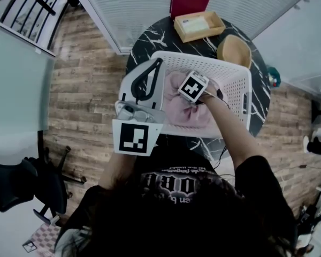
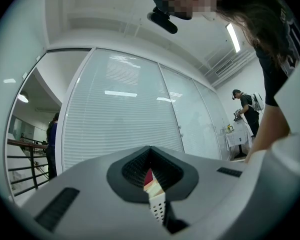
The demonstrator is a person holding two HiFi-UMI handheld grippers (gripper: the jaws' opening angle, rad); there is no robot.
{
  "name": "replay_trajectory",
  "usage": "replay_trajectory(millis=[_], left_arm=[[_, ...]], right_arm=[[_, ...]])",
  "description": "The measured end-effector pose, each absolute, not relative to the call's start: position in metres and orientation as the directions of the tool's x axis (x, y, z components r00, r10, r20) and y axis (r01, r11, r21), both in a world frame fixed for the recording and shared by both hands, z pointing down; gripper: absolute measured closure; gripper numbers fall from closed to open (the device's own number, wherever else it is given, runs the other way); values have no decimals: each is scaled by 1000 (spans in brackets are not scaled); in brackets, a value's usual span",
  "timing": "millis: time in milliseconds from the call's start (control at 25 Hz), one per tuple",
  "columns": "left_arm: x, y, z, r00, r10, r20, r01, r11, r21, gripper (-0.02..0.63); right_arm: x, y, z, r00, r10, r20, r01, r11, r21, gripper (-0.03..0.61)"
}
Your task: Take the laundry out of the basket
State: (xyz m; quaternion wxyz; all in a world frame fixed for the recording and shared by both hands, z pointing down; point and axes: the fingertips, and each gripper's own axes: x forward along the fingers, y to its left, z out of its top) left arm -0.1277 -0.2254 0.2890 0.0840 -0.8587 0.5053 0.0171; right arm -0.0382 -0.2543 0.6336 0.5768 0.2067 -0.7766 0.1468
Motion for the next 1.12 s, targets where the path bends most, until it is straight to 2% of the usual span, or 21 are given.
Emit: replay_trajectory(millis=[120, 360, 1120], left_arm=[[-128, -226, 289, 488, -865, -116, -871, -474, -125, 615], [-127, -224, 289, 491, -863, -121, -871, -480, -108, 615], [-120, -220, 287, 498, -860, -114, -866, -485, -121, 615]], right_arm=[[-33, -258, 633, -218, -177, 960, -479, 876, 53, 394], [-34, -256, 631, -247, -195, 949, -460, 886, 62, 423], [-32, -258, 602, -375, -358, 855, -464, 871, 161, 440]])
